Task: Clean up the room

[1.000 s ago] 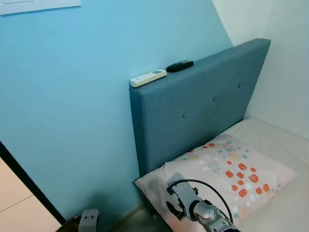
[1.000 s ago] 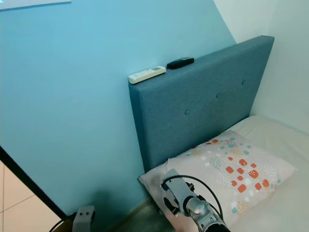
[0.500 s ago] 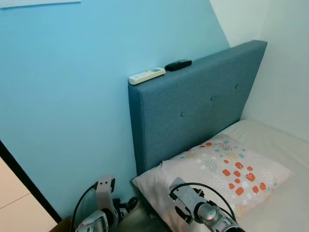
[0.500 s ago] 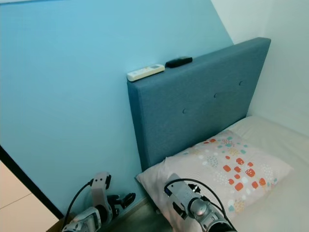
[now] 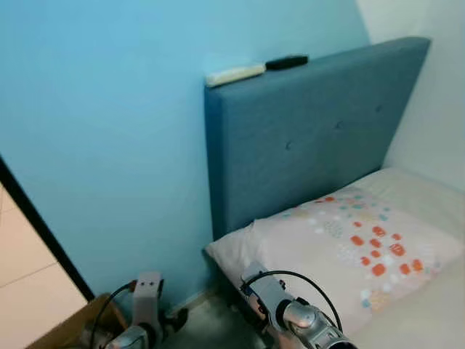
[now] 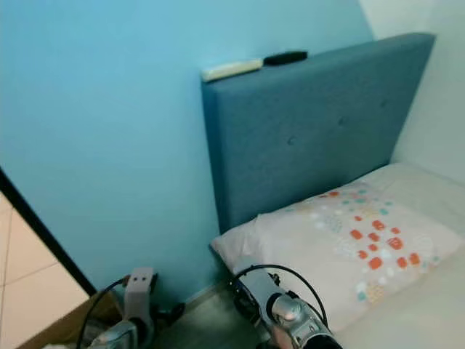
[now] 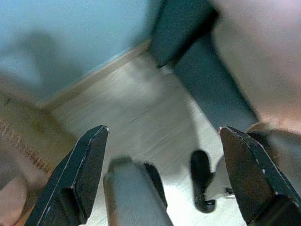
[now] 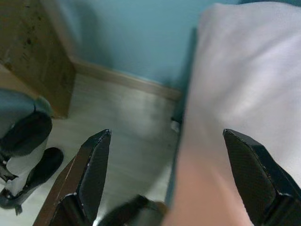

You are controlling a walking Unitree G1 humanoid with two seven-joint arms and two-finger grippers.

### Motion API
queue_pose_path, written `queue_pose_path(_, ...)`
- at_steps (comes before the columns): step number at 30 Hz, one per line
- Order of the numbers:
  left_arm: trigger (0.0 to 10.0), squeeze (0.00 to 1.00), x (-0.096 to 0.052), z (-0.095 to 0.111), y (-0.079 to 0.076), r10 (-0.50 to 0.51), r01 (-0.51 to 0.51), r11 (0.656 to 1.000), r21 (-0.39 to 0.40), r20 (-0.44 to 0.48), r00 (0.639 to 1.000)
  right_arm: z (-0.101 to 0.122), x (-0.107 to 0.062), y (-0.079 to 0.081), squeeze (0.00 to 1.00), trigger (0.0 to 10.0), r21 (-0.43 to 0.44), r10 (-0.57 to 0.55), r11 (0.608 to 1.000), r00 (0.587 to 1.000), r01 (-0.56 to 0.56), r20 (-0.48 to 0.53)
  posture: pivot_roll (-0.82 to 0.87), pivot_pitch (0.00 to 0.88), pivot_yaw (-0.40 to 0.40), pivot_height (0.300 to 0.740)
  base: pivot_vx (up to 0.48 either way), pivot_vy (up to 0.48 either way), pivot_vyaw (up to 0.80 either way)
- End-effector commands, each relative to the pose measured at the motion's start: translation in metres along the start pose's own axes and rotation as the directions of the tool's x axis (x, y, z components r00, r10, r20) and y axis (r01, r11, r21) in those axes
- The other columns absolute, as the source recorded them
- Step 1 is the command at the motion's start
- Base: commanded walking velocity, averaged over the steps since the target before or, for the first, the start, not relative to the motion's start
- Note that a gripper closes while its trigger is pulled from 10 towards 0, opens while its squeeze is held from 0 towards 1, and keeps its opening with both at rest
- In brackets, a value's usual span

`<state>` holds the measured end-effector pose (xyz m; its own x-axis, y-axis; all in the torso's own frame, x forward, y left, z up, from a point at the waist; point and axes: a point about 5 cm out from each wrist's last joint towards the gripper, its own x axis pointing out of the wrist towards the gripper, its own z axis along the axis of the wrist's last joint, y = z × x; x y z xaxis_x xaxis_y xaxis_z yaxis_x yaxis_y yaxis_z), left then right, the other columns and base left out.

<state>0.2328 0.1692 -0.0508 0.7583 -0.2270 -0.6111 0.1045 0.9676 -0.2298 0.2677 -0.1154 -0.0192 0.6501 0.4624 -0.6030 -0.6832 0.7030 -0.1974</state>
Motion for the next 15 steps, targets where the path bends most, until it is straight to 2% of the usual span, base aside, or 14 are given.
queue_pose_path(1,10.0,0.0,-0.003,-0.004,0.004,0.016,-0.016,1.0,0.003,-0.007,1.0,0.015,0.003,-0.002,0.0,10.0,0.013,-0.006,1.0,0.998,0.006,0.062,-0.12,0.0,-0.014,0.581,0.0,0.0,0.0)
queue_pose_path(4,10.0,0.0,-0.003,-0.005,0.004,0.015,-0.015,1.0,0.006,-0.005,1.0,0.015,0.004,-0.007,0.0,10.0,0.01,-0.04,0.999,0.999,0.04,0.036,-0.12,0.0,-0.015,0.576,0.0,0.0,0.0)
queue_pose_path(5,10.0,0.0,-0.004,-0.007,0.003,0.014,-0.013,1.0,0.01,-0.004,1.0,0.009,0.003,-0.014,0.0,10.0,-0.025,-0.087,0.996,0.995,0.086,-0.039,-0.12,0.0,-0.015,0.576,0.0,0.0,0.0)
queue_pose_path(6,10.0,0.0,-0.004,-0.008,0.003,0.012,-0.012,1.0,0.013,-0.004,1.0,0.007,0.003,-0.017,0.0,10.0,-0.035,-0.107,0.994,0.992,0.105,-0.065,-0.12,0.0,-0.016,0.576,0.0,0.0,0.0)
queue_pose_path(10,10.0,0.0,-0.005,-0.011,0.002,0.009,-0.008,1.0,0.019,-0.008,1.0,0.008,0.001,-0.025,0.0,10.0,-0.041,-0.143,0.989,0.986,0.14,-0.083,-0.12,0.0,-0.015,0.576,0.0,0.0,0.0)
queue_pose_path(11,10.0,0.0,-0.006,-0.012,0.002,0.007,-0.007,1.0,0.023,-0.01,1.0,0.01,0.001,-0.03,0.0,10.0,-0.064,-0.164,0.985,0.982,0.159,-0.088,-0.12,0.0,-0.015,0.576,0.0,0.0,0.0)
queue_pose_path(13,10.0,0.0,-0.009,-0.018,0.004,0.006,-0.005,1.0,0.028,-0.017,1.0,0.015,-0.005,-0.05,0.0,10.0,-0.103,-0.219,0.973,0.97,0.209,-0.105,-0.11,0.0,-0.013,0.576,0.0,0.0,0.0)
queue_pose_path(15,10.0,0.0,-0.009,-0.019,0.005,0.006,-0.006,1.0,0.028,-0.02,1.0,0.015,-0.007,-0.056,0.0,10.0,-0.108,-0.233,0.969,0.966,0.221,-0.112,-0.11,0.0,-0.013,0.576,0.0,0.0,0.0)
